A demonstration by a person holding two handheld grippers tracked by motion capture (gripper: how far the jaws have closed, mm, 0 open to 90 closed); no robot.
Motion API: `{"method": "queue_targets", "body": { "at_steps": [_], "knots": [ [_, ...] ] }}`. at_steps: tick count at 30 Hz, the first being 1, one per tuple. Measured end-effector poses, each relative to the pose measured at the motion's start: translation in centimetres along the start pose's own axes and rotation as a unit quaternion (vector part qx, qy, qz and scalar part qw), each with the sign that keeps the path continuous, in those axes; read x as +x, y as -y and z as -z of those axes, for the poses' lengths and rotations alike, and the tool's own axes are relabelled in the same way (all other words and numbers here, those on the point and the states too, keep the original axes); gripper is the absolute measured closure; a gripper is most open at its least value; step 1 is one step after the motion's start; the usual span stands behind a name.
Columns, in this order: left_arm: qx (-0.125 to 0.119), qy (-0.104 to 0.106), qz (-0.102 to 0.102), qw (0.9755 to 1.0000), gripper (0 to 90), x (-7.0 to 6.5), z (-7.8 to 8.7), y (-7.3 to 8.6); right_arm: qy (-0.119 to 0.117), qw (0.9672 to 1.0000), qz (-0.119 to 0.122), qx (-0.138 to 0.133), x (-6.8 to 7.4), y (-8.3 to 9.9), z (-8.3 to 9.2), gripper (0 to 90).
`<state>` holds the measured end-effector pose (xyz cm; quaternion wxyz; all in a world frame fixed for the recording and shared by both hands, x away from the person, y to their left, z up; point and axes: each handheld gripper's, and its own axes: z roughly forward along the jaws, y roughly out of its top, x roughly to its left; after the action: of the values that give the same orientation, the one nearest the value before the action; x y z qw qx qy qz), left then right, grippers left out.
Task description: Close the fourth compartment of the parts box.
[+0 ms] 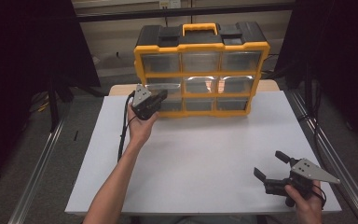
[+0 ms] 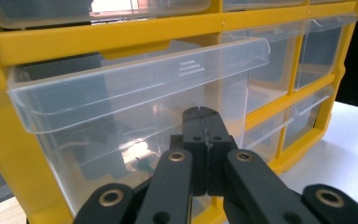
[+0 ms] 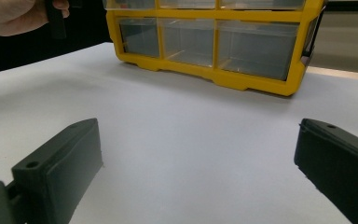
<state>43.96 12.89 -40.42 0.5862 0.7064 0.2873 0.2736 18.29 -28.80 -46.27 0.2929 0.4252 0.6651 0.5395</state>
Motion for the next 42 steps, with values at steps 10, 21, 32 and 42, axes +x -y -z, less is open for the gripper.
{"method": "queue_targets", "body": {
  "at_steps": [10, 21, 32, 42],
  "knots": [
    [0.004, -0.006, 0.001, 1.0000, 90.0, 0.7, -1.1, -0.3, 0.000, 1.0000, -0.002, -0.001, -0.1, 0.1, 0.0, 0.5],
    [0.002, -0.014, 0.006, 0.9999, 90.0, 1.2, -2.0, -0.4, 0.001, 1.0000, -0.009, -0.001, -0.5, 0.2, 0.0, 0.5],
    [-0.008, -0.015, 0.019, 0.9997, 90.0, 1.1, -2.7, -0.3, -0.007, 0.9999, -0.008, 0.002, -0.7, 0.2, -0.6, 0.5],
    [0.002, 0.000, 0.013, 0.9999, 81.8, 1.5, -2.2, 0.0, -0.006, 0.9999, -0.009, 0.000, -0.5, 0.1, -0.6, 0.5]
  ]
}}
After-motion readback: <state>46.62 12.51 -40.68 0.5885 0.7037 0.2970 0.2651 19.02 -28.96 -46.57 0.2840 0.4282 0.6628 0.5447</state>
